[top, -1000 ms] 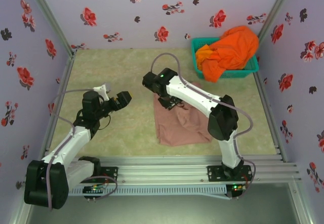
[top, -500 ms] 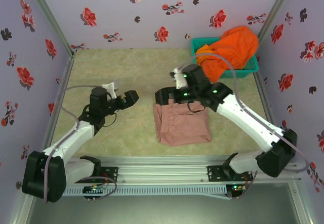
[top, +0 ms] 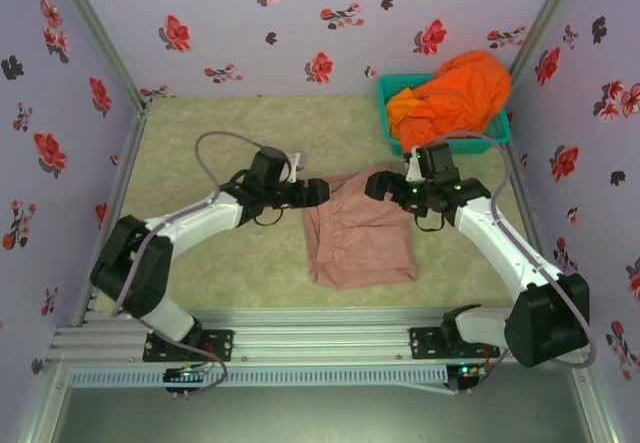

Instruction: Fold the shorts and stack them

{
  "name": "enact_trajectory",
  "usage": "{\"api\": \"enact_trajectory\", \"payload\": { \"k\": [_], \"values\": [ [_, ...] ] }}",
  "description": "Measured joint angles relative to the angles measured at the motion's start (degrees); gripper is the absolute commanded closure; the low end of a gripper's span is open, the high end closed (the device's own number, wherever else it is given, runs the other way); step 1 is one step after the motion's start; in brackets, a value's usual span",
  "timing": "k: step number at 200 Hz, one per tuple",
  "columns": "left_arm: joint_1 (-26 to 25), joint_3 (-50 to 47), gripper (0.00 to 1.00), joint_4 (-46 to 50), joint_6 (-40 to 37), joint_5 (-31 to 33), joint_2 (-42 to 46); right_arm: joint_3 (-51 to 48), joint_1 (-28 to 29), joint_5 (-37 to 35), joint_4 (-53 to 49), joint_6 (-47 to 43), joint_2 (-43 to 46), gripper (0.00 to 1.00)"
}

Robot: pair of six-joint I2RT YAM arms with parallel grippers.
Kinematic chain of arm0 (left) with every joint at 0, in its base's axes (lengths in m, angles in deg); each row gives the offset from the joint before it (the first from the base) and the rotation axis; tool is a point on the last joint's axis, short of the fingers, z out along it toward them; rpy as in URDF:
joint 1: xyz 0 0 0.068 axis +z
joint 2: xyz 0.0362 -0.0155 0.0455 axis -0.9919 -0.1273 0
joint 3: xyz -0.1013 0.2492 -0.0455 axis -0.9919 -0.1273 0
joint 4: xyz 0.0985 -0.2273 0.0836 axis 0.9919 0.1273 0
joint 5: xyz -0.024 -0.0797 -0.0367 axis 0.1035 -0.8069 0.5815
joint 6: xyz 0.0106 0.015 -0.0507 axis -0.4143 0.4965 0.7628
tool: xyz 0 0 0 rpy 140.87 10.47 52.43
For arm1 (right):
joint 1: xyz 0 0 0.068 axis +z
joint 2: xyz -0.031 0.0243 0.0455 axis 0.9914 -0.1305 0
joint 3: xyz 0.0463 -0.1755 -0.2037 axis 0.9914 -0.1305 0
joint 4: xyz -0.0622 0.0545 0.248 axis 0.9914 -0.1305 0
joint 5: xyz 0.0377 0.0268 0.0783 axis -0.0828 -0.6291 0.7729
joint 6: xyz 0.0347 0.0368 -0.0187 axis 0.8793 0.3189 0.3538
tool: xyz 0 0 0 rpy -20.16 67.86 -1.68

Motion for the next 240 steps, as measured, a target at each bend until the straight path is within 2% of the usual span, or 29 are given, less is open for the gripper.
{"api": "enact_trajectory", "payload": {
  "k": [52, 107, 127, 159, 173, 209, 240],
  "values": [
    [-0.39, 6.36, 0.36, 3.48, -2.01, -0.79, -10.84, -4.50, -3.56, -1.09, 2.38, 2.75, 4.63, 0.01],
    [-1.31, 9.29, 0.46, 5.03, -2.23, -0.83, -14.84, -4.81, -4.59, -1.27, 2.84, 2.73, 5.86, 0.01],
    [-1.57, 9.97, 0.56, 5.35, -2.27, -0.85, -15.80, -4.83, -4.70, -1.25, 2.82, 2.73, 5.86, 0.01],
    [-1.57, 10.29, 0.90, 5.68, -1.88, -0.83, -16.65, -5.09, -4.83, -1.25, 2.82, 2.71, 5.86, 0.01],
    [-1.60, 10.34, 0.99, 5.64, -1.55, -0.87, -16.65, -5.18, -4.96, -1.27, 2.84, 2.69, 5.84, 0.01],
    [-1.64, 10.27, 1.00, 5.57, -0.92, -0.76, -15.96, -5.57, -5.25, -1.29, 2.82, 2.69, 5.84, 0.01],
    [-1.68, 9.53, 1.00, 6.80, -0.81, 0.22, -10.25, -5.68, -5.62, -1.49, 2.82, 2.67, 5.84, 0.01]
  ]
}}
